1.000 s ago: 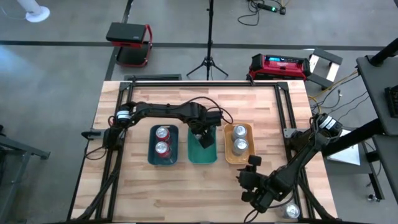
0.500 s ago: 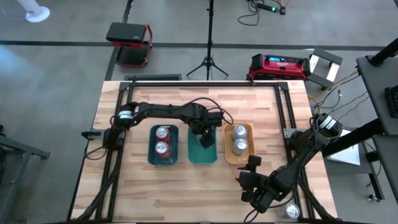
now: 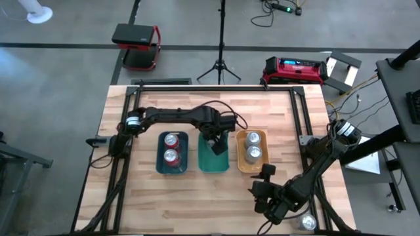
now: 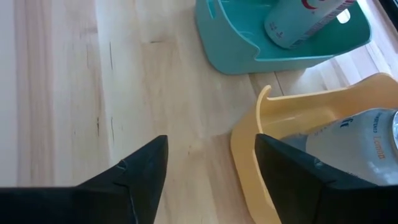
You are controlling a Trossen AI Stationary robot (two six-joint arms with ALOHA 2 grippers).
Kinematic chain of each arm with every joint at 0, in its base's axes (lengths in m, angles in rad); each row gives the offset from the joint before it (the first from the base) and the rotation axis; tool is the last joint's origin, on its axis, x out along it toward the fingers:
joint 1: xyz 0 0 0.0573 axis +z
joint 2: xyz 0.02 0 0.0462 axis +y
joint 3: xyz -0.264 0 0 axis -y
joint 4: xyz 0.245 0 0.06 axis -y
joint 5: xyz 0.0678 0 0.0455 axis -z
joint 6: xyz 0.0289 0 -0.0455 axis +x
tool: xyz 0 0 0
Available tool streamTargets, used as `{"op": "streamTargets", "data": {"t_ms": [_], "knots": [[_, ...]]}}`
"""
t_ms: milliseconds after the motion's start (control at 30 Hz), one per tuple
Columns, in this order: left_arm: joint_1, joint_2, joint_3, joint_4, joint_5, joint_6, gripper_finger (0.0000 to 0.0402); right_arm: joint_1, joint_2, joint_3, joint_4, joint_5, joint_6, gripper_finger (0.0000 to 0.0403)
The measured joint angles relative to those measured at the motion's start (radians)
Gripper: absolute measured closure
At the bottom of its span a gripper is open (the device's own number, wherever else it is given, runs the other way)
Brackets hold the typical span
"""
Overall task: Sort soda cans
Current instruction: Put the left red-silver soda can into the green bin, then put the red-silver soda can into the green bin
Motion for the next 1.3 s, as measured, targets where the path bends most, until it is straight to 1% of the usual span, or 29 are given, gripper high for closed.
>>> {"op": "streamTargets", "data": {"t_ms": [233,333,433,533,600,667,767,833,933,1000,1100,1300], "knots": [[0.004,-0.001,0.144,-0.167,-0.003,0.004,0.0047,0.000,0.000,0.000,0.003,-0.043,0.008,0.0143],[0.004,-0.002,0.221,-0.230,-0.045,0.013,0.0047,0.000,0.000,0.000,0.003,-0.044,0.000,0.0128],[0.001,-0.002,0.314,-0.284,-0.074,0.014,0.0047,0.000,0.000,0.006,-0.002,-0.045,-0.024,0.0112],[0.000,-0.003,0.398,-0.301,-0.082,0.014,0.0047,0.000,-0.006,0.060,-0.006,-0.054,-0.088,0.0090],[-0.006,-0.047,0.369,-0.247,-0.081,0.016,0.0047,0.000,-0.014,0.122,-0.025,-0.055,-0.143,0.0074],[-0.019,-0.084,0.357,-0.232,-0.091,0.025,0.0047,0.000,-0.016,0.197,-0.038,-0.055,-0.206,0.0057],[-0.053,-0.129,0.355,-0.230,-0.159,0.034,0.0047,0.000,-0.016,0.295,-0.040,-0.074,-0.288,0.0038],[-0.082,-0.151,0.355,-0.229,-0.201,0.032,0.0047,0.000,-0.017,0.336,-0.042,-0.107,-0.309,0.0034],[-0.137,-0.180,0.354,-0.230,-0.233,0.022,0.0047,0.002,-0.017,0.361,-0.045,-0.167,-0.309,0.0034],[-0.187,-0.195,0.354,-0.245,-0.263,0.003,0.0047,0.010,-0.017,0.362,-0.052,-0.229,-0.268,0.0035],[-0.278,-0.198,0.354,-0.286,-0.331,-0.020,0.0047,0.026,-0.017,0.361,-0.065,-0.349,-0.172,0.0035],[-0.460,-0.192,0.346,-0.314,-0.445,-0.033,0.0047,0.077,-0.012,0.359,-0.110,-0.388,0.026,0.0035]]}}
